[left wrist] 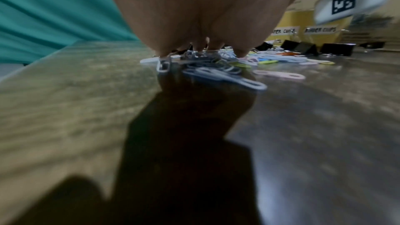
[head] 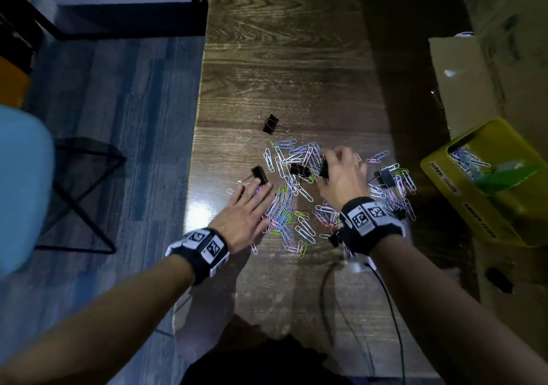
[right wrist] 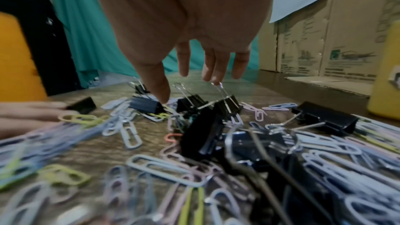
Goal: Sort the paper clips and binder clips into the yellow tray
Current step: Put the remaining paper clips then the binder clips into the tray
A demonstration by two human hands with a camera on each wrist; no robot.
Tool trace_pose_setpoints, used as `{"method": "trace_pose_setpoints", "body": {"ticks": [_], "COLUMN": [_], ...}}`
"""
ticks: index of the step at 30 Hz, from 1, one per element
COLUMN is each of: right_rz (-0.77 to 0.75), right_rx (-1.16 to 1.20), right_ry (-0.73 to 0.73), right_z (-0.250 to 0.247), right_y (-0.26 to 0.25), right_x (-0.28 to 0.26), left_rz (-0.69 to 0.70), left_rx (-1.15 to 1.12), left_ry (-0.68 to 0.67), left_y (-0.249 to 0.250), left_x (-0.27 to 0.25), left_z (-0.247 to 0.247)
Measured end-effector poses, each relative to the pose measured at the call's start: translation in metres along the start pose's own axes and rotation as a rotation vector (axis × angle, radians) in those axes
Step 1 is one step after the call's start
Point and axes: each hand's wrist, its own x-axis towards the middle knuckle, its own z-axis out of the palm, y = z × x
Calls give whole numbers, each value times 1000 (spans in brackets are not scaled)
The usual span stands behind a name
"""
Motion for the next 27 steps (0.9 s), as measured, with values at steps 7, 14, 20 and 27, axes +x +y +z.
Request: {"method": "trace_pose_setpoints", "body": {"ticks": [7,14,20,27], "right_rz": [-421,-442,-306,-257], "right_rx": [63,-57,44,-33], "right_ry": [-25,-267,-206,-254], "right_z": [41,72,57,62], "right_y": [-30,-20,-23,-27], "right_x": [-67,-106,-95,-104], "left_rz": [-3,-99,-142,-172], "left_rx": [-179,-196,-286,-405], "left_ry": [-14,98,10,31], "left_y": [-20,-37,16,60], "left_x": [9,17,-23,-39], "left_z": [-9,-31,6,10]}}
